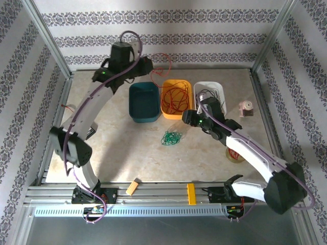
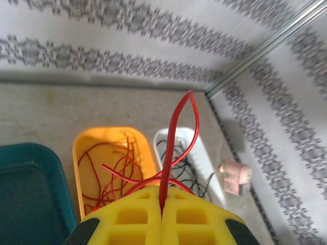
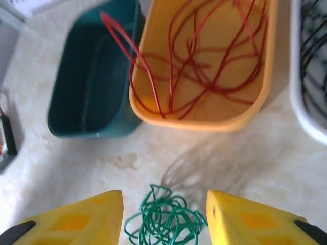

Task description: Untangle the cables

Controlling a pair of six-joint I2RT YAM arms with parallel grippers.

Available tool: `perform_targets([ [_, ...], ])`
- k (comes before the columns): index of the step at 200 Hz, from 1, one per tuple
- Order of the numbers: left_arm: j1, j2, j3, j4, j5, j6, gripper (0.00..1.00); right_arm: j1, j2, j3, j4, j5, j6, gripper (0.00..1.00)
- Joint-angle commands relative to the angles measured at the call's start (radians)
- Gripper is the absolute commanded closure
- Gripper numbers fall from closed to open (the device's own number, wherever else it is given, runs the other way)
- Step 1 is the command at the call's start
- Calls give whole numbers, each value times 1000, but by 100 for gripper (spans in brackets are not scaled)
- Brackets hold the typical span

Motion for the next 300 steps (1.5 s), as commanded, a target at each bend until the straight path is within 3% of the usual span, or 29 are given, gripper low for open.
perform_targets([
  [1, -48, 64, 76, 82, -70, 15, 100, -24, -58, -22, -24, 65, 32, 52],
  [75, -153, 352, 109, 57, -302, 85, 100, -60, -138, -50, -72, 60, 34, 52],
  [130, -184, 525, 184, 22, -321, 33, 100, -62, -119, -40, -74, 42, 39, 52],
  [195, -184, 696, 428, -152, -397, 41, 100, -60, -127, -49, -77, 39, 54, 52],
  [253, -186, 755, 501, -214, -402, 16, 100, -57, -131, -50, -80, 42, 56, 51],
  [265, -185, 749, 501, -211, -391, 17, 81, -57, -130, -52, -80, 41, 54, 51],
  [278, -187, 731, 504, -201, -381, 20, 52, -57, -129, -56, -77, 44, 51, 51],
  [300, -196, 677, 504, -158, -367, 37, 24, -53, -124, -61, -77, 42, 51, 51],
])
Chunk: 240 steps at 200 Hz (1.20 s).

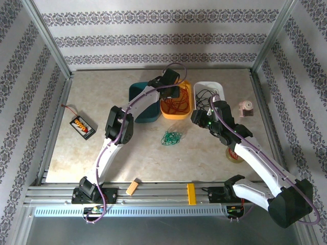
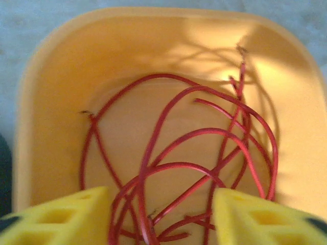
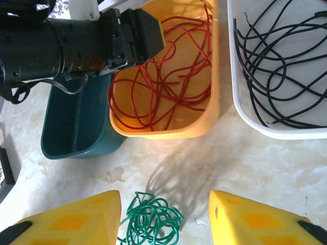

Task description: Untangle the cables

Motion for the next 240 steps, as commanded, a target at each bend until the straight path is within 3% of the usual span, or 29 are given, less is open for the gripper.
perform_targets([
  [1, -14, -60, 38, 5, 3, 12, 24, -3, -1, -20, -9, 1, 5, 51],
  [52, -37, -205, 48, 96, 9, 34, 3, 38, 52, -35, -14, -34, -54, 51],
  [81, -52, -289, 1, 131, 71, 29, 0, 83, 145, -35, -16, -136, -114, 51],
  [103, -56, -403, -155, 146, 100, 42, 0, 136, 251, -8, -41, -183, -167, 52],
  [140, -68, -638, -571, 176, 152, 99, 15, 164, 399, 72, -83, -211, -199, 57],
  [182, -100, -786, -914, 159, 144, 114, 20, 164, 498, 109, -81, -200, -198, 61],
  [222, -103, -815, -1089, 214, 147, 52, 27, 164, 561, 143, -75, -211, -197, 67],
  [240, -110, -786, -1109, 232, 162, 43, 27, 164, 581, 145, -71, -206, -196, 76],
])
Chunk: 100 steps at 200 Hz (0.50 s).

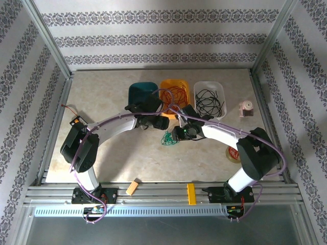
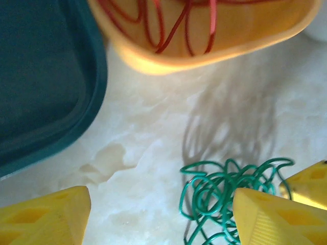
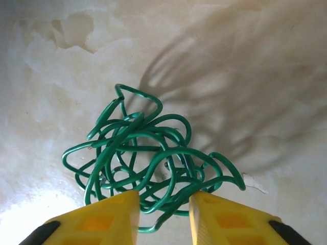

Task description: Untangle the cables

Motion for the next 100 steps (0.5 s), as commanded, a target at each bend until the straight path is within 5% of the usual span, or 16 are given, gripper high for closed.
perform_targets([
  [1, -19, -6, -16, 65, 27, -27, 27, 0, 27, 25, -3, -13, -13, 76],
  [44, -62, 95, 45, 54, 83, 24, 27, -2, -7, -6, 26, 5, -6, 92],
  [100, -66, 201, 158, -104, 194, 146, 27, -55, -92, -64, 95, -18, 41, 96],
])
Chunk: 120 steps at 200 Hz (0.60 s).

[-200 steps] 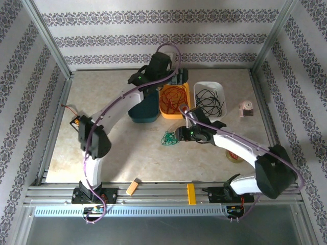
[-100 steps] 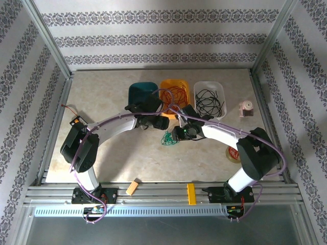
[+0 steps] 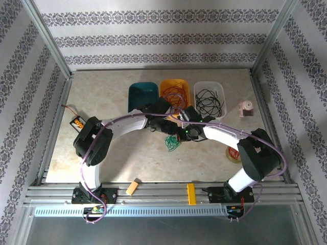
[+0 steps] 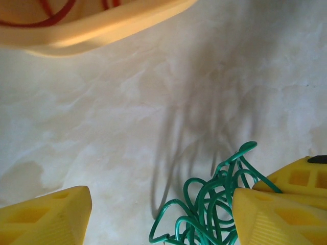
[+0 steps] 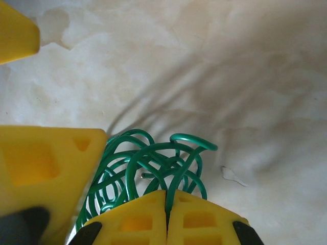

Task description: Untangle the cables

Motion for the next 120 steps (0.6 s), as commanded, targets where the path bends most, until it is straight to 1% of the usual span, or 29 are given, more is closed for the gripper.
perform_targets([
  [1, -16, 34, 40, -97, 64, 87, 27, -32, -56, -15, 77, -30, 36, 96],
  [18, -16, 43, 32, -130, 82, 119, 27, -63, -66, -33, 96, -49, 58, 96],
  [41, -16, 43, -8, -121, 146, 134, 27, -86, -67, -40, 115, -73, 74, 96],
  [74, -20, 60, -31, -55, 163, 127, 28, -89, -61, -36, 134, -97, 91, 96],
  [102, -21, 112, 3, -54, 129, 152, 42, -95, -60, -42, 138, -93, 106, 96],
  [110, -21, 136, 16, -60, 114, 153, 48, -102, -63, -47, 140, -93, 114, 96],
  [120, -21, 165, 30, -69, 94, 150, 59, -112, -71, -55, 139, -88, 123, 96],
])
